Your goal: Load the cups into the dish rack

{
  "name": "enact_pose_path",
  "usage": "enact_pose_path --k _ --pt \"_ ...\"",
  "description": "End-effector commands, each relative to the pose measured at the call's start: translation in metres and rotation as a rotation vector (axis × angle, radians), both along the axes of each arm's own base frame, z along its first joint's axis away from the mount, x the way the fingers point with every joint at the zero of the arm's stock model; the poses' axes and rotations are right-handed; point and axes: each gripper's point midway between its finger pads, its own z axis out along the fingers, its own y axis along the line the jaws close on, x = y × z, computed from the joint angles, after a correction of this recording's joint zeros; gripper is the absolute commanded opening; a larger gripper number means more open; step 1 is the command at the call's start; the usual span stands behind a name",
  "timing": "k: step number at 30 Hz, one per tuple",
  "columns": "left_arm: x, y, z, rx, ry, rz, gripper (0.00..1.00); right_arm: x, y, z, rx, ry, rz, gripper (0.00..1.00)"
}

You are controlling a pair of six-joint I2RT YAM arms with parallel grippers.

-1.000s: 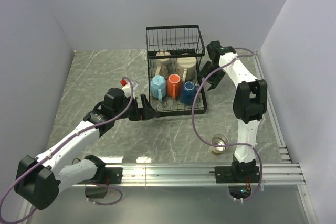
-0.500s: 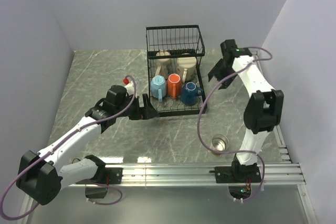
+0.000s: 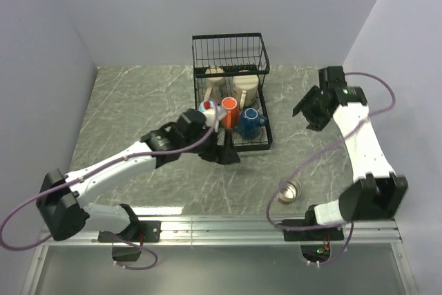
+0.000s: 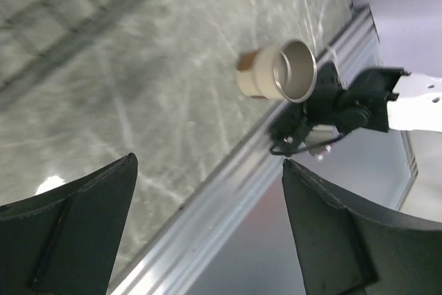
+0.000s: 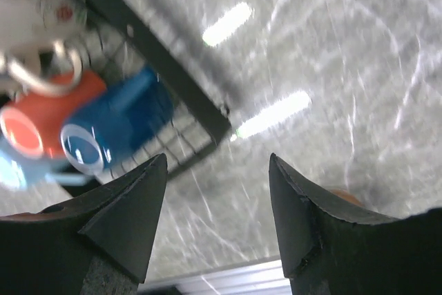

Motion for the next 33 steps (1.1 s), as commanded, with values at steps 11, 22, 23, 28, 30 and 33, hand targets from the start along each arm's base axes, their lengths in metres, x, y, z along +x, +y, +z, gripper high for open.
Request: enact_pose_path --k 11,22,23,28,30,33 --pt "-0.066 -0.142 -0.023 0.169 -0.004 -0.157 0.98 -0.118 -0.003 0.051 -0.032 -0.217 0.091 0.70" --pt "-0.108 -0.171 -0.077 0.392 0.005 -0.138 0.95 -0.163 -0.012 0.076 -0.088 -0.253 0.114 0.71" --pt "-0.108 -0.170 -0.082 0.404 0.009 -0.125 0.94 -0.165 -0.012 0.076 -0.088 -0.251 0.118 0.71" --pt "-0.094 -0.173 -0.089 0.443 0.002 -0.015 0.94 -0.174 -0.011 0.076 -0.084 -0.267 0.123 0.71" --pt "-0.088 -0.174 -0.088 0.451 -0.018 0.008 0.94 -0.176 -0.010 0.077 -0.080 -0.269 0.132 0.71" --pt "-0.084 -0.177 -0.079 0.424 -0.018 0.023 0.94 -0.177 -0.011 0.079 -0.089 -0.270 0.135 0.71"
